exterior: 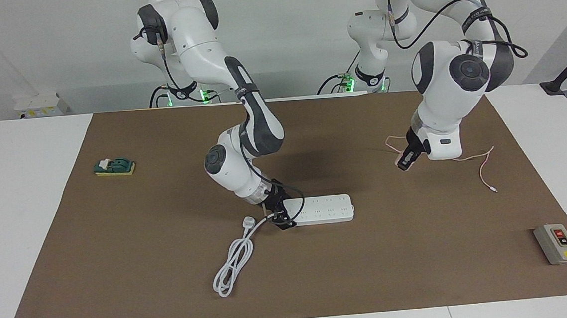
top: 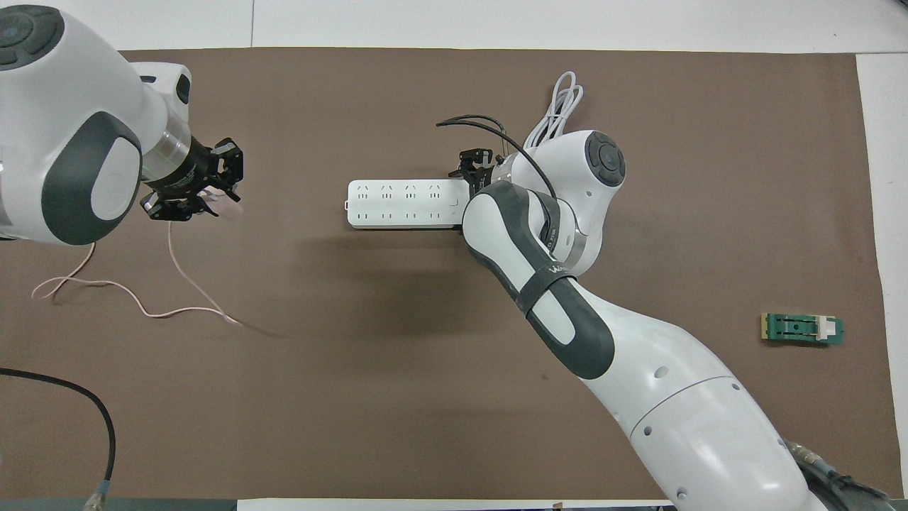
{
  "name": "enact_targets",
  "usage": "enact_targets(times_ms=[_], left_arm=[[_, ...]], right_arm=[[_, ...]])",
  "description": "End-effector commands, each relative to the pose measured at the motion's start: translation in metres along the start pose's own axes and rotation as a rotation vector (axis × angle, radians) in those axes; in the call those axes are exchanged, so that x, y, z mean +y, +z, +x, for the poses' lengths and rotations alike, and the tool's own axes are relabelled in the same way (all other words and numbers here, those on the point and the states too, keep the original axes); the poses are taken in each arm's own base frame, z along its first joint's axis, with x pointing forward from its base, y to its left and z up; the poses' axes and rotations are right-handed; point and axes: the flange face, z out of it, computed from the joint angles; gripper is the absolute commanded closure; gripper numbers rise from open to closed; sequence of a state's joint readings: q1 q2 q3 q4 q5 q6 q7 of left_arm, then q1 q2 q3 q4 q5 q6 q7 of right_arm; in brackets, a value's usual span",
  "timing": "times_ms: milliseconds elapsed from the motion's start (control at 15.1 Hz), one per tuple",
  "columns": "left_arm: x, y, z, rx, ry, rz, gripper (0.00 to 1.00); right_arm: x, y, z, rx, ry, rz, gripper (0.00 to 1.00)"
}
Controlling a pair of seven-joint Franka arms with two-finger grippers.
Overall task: Unplug charger and place it aside
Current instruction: 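Pull the pink charger out of the strip with the left gripper, then set the charger down with the left gripper while the right gripper withdraws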
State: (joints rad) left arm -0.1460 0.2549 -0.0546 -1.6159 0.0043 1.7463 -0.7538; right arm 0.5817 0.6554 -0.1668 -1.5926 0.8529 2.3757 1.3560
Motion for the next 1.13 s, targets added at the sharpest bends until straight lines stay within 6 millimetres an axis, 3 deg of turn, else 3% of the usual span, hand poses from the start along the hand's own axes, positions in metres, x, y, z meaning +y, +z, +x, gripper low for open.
enact_targets(times_ms=[0,199,398,664,797,1062], left_arm=[[-0.056,0.021,0.011,0.01,0.189,-0.033,1.0],[-0.109,0.048,0.02,0.008,0.415,-0.037,1.0],[-0.142,0.068,0.017,-0.013,0.529,-0.051,1.0],[-0.192,0.117,-0.019,0.035,0.6,-0.074,1.0],[-0.207,0.128,-0.034,0.042,0.62,-0.125,1.0],[-0.209,0.138,-0.057,0.017,0.567,-0.214,1.0]], right_arm=[[-0.012,-0.009,-0.009,-0.037,-0.027,0.042,0.0],[-0.01,-0.012,-0.015,-0.042,-0.023,0.041,0.0],[-0.007,-0.022,-0.023,-0.056,-0.025,0.034,0.0],[-0.001,-0.041,-0.033,-0.076,-0.014,0.017,0.0],[-0.003,-0.065,-0.035,-0.09,-0.024,-0.004,0.0],[-0.004,-0.116,-0.031,-0.024,-0.094,-0.025,0.0]])
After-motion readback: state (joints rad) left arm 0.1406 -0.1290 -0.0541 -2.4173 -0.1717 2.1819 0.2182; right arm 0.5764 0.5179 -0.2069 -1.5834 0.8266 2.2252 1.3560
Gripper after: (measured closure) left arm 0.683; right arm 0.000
